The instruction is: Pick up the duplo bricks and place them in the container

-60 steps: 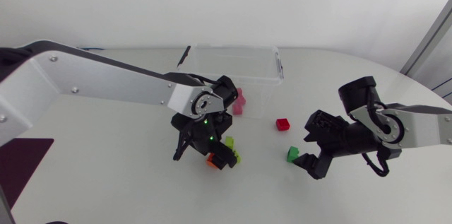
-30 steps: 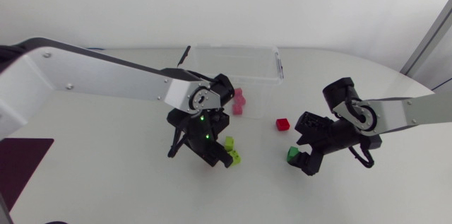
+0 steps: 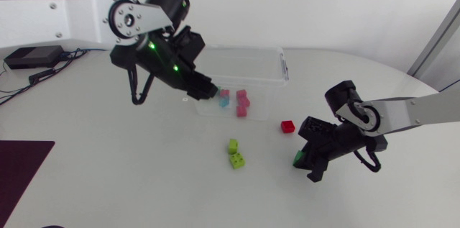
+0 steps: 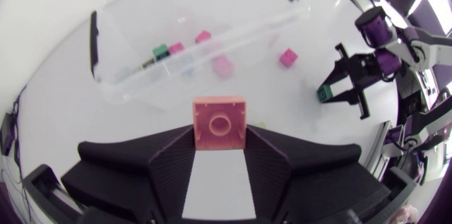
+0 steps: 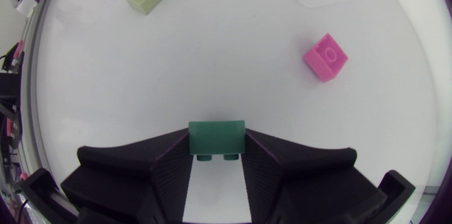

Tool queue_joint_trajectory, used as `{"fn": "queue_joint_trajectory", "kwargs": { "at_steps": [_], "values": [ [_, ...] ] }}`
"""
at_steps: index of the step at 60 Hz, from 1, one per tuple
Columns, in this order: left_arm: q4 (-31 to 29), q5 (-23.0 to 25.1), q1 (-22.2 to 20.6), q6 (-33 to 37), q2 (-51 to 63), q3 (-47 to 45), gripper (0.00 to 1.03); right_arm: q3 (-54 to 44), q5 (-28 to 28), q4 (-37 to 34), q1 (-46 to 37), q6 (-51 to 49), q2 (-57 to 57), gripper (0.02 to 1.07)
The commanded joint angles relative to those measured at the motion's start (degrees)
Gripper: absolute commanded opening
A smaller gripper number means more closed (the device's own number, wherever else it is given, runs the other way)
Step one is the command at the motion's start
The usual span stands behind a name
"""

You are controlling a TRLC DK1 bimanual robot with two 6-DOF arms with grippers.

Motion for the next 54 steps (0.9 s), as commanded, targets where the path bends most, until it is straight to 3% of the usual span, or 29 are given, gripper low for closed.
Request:
{"fn": "queue_joint_trajectory", "kwargs": {
  "at_steps": [1, 13, 28, 31, 42, 54],
  "values": [
    [3.2, 1.0, 1.3, 0.8, -2.4, 2.8, 0.41, 1.3, -0.3, -2.1, 0.3, -0.4, -3.9, 0.25],
    [13.0, 1.5, 2.8, 0.3, -0.3, 5.5, 0.42, 4.3, -0.3, -6.2, 1.8, 2.0, -10.0, 0.25],
    [18.8, 1.5, 5.0, 0.0, 8.0, 9.0, 0.45, 10.5, -0.3, -9.0, 5.4, 7.3, -14.2, 0.25],
    [19.9, 1.4, 5.5, 0.1, 9.0, 9.0, 0.52, 11.9, -0.3, -9.0, 5.5, 8.4, -14.2, 0.25],
    [23.3, 0.1, 6.4, 1.4, 10.4, 8.0, 0.94, 18.6, -0.2, -9.5, 6.6, 11.1, -13.1, 0.25],
    [23.1, 0.2, 7.4, 1.9, 3.7, 3.1, 0.96, 28.3, 0.1, -9.5, 7.8, 14.0, -8.6, 0.25]
  ]
}}
